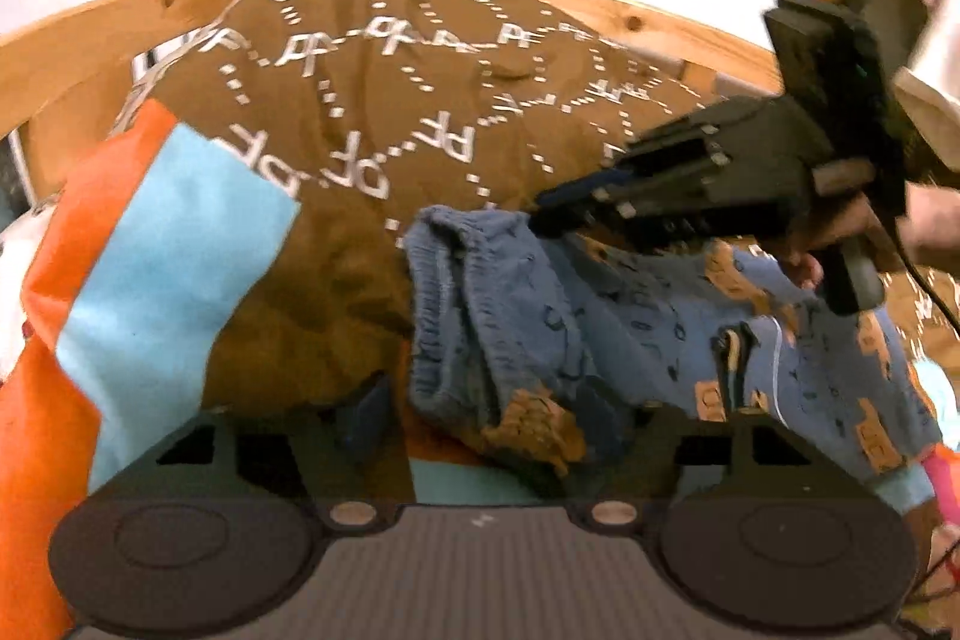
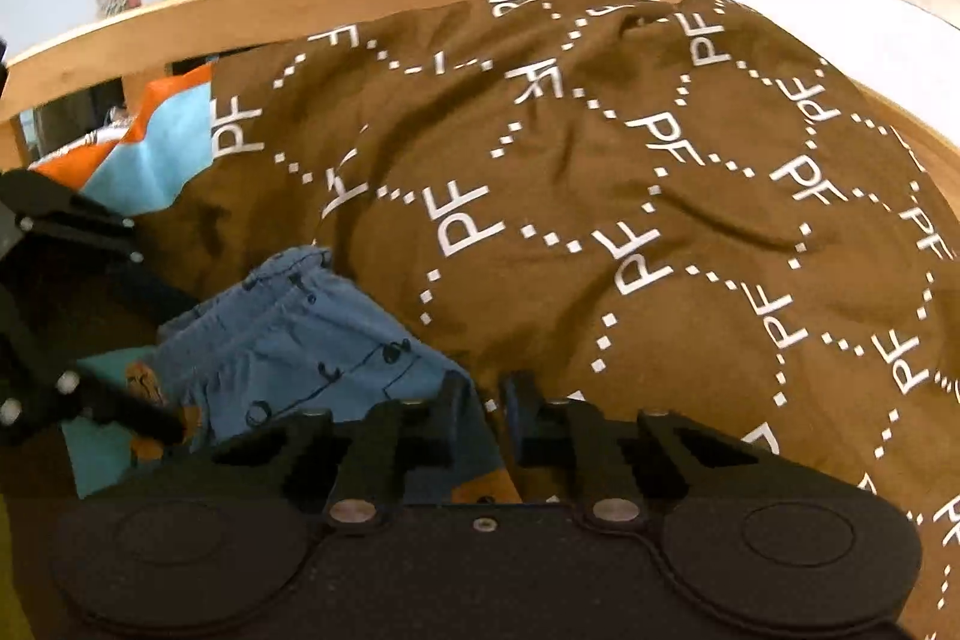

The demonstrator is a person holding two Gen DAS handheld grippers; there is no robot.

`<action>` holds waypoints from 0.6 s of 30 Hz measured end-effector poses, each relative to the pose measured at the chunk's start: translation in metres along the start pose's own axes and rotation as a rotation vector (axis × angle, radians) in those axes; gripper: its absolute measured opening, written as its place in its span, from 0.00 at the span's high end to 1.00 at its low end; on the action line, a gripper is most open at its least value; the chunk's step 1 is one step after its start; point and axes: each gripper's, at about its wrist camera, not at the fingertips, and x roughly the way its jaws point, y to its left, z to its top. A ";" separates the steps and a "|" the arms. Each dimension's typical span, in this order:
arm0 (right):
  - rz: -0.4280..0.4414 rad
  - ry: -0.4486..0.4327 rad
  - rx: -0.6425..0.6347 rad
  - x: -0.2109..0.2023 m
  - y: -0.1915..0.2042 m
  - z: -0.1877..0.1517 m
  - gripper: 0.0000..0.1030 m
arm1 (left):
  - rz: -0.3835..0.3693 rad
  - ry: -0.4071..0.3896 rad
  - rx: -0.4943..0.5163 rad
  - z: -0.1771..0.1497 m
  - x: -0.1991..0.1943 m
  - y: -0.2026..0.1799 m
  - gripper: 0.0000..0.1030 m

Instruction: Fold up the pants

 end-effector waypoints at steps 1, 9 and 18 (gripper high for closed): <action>-0.005 -0.013 0.027 -0.001 -0.002 -0.001 0.94 | -0.001 -0.003 0.020 -0.002 -0.001 -0.002 0.21; -0.047 -0.051 0.110 -0.012 -0.015 -0.008 0.79 | 0.026 0.003 -0.036 0.003 0.003 0.012 0.56; -0.283 0.027 0.041 -0.083 0.033 -0.061 0.73 | 0.037 0.050 -0.145 0.012 0.002 0.018 0.77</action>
